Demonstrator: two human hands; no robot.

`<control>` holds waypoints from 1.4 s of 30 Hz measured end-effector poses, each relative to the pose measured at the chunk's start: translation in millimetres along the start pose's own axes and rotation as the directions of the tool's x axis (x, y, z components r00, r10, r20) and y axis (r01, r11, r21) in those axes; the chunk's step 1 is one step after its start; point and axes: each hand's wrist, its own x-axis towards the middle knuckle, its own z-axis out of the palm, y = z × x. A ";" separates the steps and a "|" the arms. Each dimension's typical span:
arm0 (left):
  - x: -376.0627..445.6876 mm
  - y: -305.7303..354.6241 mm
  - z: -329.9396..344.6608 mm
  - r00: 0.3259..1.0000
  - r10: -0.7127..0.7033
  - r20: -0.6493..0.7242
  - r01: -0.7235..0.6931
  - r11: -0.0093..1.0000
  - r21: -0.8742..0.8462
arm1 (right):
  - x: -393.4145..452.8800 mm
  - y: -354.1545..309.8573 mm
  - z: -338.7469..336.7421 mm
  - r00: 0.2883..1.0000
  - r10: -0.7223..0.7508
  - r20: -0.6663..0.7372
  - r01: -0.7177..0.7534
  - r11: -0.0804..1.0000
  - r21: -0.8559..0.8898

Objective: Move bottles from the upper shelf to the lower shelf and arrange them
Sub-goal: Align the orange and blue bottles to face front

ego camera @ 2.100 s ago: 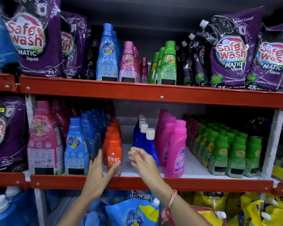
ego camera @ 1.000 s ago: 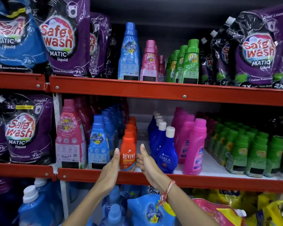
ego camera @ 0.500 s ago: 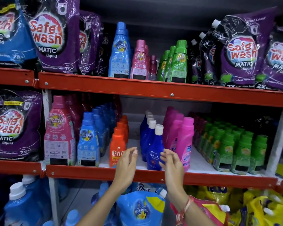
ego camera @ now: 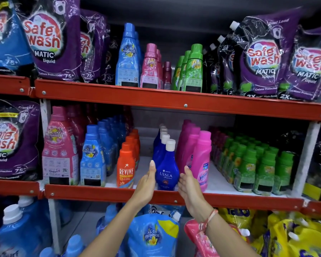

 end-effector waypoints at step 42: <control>-15.4 25.8 84.9 0.965 -0.073 0.253 0.058 0.996 0.066 | 48.2 -10.7 -84.6 0.989 -0.141 -0.032 0.123 0.937 -0.327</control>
